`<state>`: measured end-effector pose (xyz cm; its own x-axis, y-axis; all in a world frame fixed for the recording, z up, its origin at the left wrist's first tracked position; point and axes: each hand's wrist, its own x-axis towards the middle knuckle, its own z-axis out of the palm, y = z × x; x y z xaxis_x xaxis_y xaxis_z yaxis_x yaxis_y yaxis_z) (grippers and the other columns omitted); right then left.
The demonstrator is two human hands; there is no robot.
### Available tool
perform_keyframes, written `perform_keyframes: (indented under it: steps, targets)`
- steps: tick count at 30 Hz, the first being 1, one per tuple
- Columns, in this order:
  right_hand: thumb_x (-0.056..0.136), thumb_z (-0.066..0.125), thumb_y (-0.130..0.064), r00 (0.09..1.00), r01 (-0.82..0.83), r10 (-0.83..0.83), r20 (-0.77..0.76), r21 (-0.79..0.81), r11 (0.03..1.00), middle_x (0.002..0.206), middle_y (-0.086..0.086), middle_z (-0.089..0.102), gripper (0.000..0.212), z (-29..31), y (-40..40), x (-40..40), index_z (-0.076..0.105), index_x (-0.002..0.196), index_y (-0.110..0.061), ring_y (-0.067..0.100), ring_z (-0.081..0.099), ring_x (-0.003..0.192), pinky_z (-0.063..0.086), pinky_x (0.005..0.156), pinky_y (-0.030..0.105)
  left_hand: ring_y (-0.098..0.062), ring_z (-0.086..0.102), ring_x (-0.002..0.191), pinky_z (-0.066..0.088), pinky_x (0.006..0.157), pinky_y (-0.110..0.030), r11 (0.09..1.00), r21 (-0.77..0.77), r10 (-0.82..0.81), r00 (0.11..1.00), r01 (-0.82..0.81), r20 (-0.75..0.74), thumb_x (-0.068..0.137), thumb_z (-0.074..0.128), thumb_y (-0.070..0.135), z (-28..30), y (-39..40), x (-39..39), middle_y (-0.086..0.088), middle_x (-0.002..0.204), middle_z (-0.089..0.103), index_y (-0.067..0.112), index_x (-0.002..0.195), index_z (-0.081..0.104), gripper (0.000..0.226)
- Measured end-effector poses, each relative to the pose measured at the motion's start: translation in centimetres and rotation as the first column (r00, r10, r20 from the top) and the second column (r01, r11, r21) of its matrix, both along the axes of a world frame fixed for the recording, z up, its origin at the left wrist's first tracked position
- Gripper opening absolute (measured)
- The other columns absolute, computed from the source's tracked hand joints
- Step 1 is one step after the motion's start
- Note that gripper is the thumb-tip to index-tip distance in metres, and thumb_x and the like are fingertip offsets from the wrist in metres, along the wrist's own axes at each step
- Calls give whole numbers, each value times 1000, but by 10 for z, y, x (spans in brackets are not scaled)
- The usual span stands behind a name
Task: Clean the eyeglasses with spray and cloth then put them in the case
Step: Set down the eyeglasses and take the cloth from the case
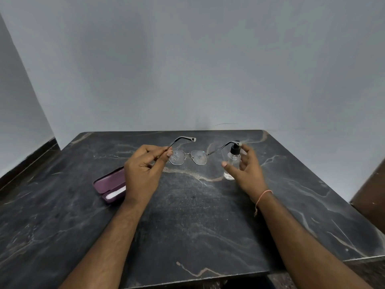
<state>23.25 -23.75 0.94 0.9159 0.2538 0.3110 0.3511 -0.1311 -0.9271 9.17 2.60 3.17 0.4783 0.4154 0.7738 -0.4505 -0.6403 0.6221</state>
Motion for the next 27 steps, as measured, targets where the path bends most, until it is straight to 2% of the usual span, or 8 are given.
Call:
perform_keyframes:
  steps: [2, 4, 8, 10, 13, 17, 21, 27]
  targets:
    - [79, 93, -11, 1000, -17, 16, -20, -51, 999, 156, -4, 54, 92, 5, -9, -1, 42, 152, -34, -2, 51, 141, 39, 119, 24, -6, 70, 87, 55, 68, -19, 1000, 6, -8, 1000, 8, -1, 97, 80, 19, 0, -1, -1, -1, 98, 76, 10, 112, 85, 19]
    - [76, 86, -22, 994, 109, -108, 22, -62, 992, 158, -6, 51, 88, 14, -18, -12, 44, 153, -30, 7, 49, 145, 41, 119, 31, -6, 70, 87, 55, 69, -18, 1000, 4, -16, 1000, 16, 3, 97, 80, 19, 0, -1, -1, -1, 98, 76, 9, 112, 85, 19]
    - [94, 70, -24, 956, 268, -275, 99, 82, 960, 92, -8, 73, 12, 43, -28, -45, 75, 105, -23, 6, 65, 78, 52, 73, 34, -5, 71, 88, 53, 74, -15, 999, 38, -21, 1000, 21, 9, 96, 81, 18, 0, -3, -2, -1, 97, 76, 7, 110, 85, 18]
    - [105, 60, -39, 972, 127, -113, -206, 59, 990, 69, -3, 66, 35, 57, -27, -59, 78, 85, -17, 11, 58, 57, 44, 60, 31, -8, 72, 88, 53, 75, -17, 997, 71, -23, 1000, 23, 9, 95, 82, 17, 0, -5, -3, -2, 97, 76, 7, 108, 86, 17]
    - [100, 46, -71, 701, -155, 197, -685, 124, 980, 66, -1, 62, 65, 67, -24, -70, 74, 80, -16, 17, 53, 52, 38, 54, 26, -11, 71, 86, 53, 77, -16, 992, 121, -32, 999, 30, 15, 95, 82, 16, 1, -9, -5, -2, 100, 74, 6, 108, 85, 17]
    - [88, 62, -74, 549, -193, 310, -776, 243, 951, 67, -7, 61, 54, 60, -24, -71, 74, 81, -21, 11, 49, 46, 34, 45, 21, -13, 68, 84, 58, 79, -21, 987, 134, -92, 995, 86, 37, 93, 82, 14, 0, -8, -9, -3, 96, 65, 10, 119, 80, 26]
    - [86, 76, -56, 521, -249, 318, -792, 216, 944, 72, -8, 70, 33, 59, -21, -74, 79, 84, -23, 7, 53, 45, 34, 43, 17, -23, 73, 82, 64, 77, -38, 978, 133, -158, 987, 161, -35, 94, 82, 22, -3, -3, -19, -9, 86, 71, 14, 116, 83, 24]
    - [92, 76, -34, 653, -255, 251, -714, 105, 961, 68, -6, 64, 19, 45, -7, -76, 85, 90, -16, 8, 50, 44, 31, 40, 17, -14, 67, 71, 55, 69, -28, 921, 376, -53, 989, 103, -141, 96, 84, 20, -5, 12, -35, 10, 87, 77, 21, 118, 85, 22]
